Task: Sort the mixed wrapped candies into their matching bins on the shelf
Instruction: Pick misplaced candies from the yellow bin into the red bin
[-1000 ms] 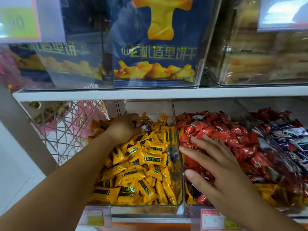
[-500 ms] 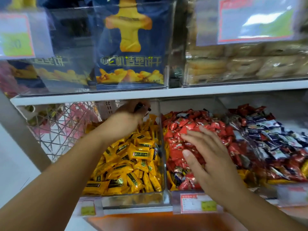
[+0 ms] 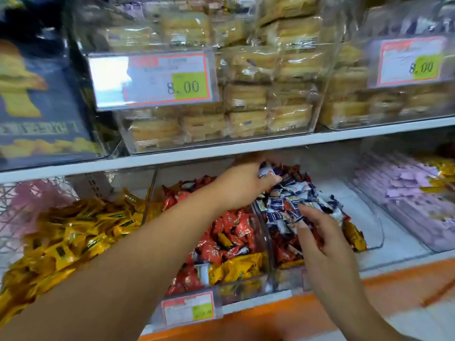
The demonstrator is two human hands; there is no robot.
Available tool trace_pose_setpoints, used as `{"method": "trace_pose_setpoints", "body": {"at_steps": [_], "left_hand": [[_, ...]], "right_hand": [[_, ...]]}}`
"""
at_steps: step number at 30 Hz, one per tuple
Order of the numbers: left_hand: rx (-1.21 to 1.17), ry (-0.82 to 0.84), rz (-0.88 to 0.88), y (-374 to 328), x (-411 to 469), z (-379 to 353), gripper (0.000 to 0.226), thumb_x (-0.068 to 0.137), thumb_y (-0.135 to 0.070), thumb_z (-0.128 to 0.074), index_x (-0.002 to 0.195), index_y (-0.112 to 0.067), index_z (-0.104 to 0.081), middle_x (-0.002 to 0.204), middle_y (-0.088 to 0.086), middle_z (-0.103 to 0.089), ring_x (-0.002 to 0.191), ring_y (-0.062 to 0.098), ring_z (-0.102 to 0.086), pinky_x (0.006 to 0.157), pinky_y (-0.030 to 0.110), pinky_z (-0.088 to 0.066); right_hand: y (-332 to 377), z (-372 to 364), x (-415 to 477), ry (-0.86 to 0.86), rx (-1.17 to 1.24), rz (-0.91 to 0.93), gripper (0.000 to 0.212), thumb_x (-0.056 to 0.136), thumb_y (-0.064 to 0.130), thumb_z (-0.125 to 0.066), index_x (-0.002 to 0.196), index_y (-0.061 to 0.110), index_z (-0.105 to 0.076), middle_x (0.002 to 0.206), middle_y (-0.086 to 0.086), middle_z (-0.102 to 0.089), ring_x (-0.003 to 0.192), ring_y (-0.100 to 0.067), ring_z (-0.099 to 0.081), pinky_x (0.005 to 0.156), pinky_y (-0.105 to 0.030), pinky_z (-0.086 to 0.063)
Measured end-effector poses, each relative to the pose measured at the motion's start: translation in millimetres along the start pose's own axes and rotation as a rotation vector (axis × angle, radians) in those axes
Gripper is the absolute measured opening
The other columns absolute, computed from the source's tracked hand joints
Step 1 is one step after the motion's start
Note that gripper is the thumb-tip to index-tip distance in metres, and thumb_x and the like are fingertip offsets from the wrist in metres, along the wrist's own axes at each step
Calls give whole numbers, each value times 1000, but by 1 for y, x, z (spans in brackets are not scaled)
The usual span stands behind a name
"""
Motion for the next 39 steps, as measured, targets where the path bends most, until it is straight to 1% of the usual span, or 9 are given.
{"method": "trace_pose_setpoints", "body": {"at_steps": [4,9,12,17,19,22,29,34,39], "left_hand": [[112,112,-86,-11,23,-22,65,89,-29,-68,146,-24,-38,147,2,-42,126,14,-44,92,13,-31],[174,131,229,29,-14,16,63,89,-64,-42,144,-34,-35,136,5,-55,118,18,-54,89,21,-38],[282,-11,411,59,-65,56,56,86,-68,-38,120,-27,-54,111,9,-64,111,26,-58,81,25,-40],[71,-337,419,127,-140,98,35,95,-30,-57,130,-26,-54,116,-7,-62,111,14,-59,88,20,-43],[16,-288,479,156,-165,91,29,95,-26,-59,123,-27,-53,105,-13,-62,98,6,-62,79,15,-45],[91,-120,501,187,-188,70,46,91,-38,-62,134,-25,-49,129,-5,-56,120,12,-54,93,19,-38],[417,125,396,213,-198,84,61,86,-46,-65,140,-32,-43,145,-3,-40,134,17,-34,105,23,-27],[164,-88,280,192,-175,83,52,75,-45,-66,126,-32,-59,130,-7,-52,125,13,-37,102,23,-29],[245,152,317,193,-145,51,47,87,-36,-68,129,-18,-59,125,0,-60,113,17,-56,92,25,-45]], "right_hand": [[-11,3,-2,53,-15,-32,25,97,36,-45,116,53,-48,121,29,-46,114,7,-43,91,-23,-37],[-8,-4,-8,133,-141,68,29,97,34,-45,122,48,-46,118,43,-31,115,19,-27,93,-11,-25],[1,-14,-11,139,-178,148,30,96,31,-47,122,45,-45,122,40,-31,116,22,-22,100,-15,-24],[33,-46,-23,128,-224,363,30,93,35,-47,122,43,-48,122,30,-41,126,12,-27,105,-12,-19],[45,-65,-26,153,-238,431,32,92,37,-46,123,39,-51,125,27,-42,130,13,-24,107,-9,-15],[60,-97,-33,178,-269,546,34,93,38,-41,122,29,-56,127,18,-45,130,5,-30,110,-9,-14],[55,-147,-37,236,-427,600,38,90,39,-43,123,27,-58,126,9,-54,126,-19,-46,105,-38,-33],[58,-148,-38,208,-482,585,39,90,38,-42,118,23,-65,122,10,-59,125,-13,-44,107,-24,-25],[58,-147,-40,223,-494,612,39,90,37,-43,118,23,-65,121,9,-59,124,-12,-44,107,-22,-24]]}}
Point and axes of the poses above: each hand's wrist, its own x-axis towards the middle knuckle, its own z-axis out of the back of the hand, y = z × x, the point moved 4 cm from there along x, towards the middle knuckle
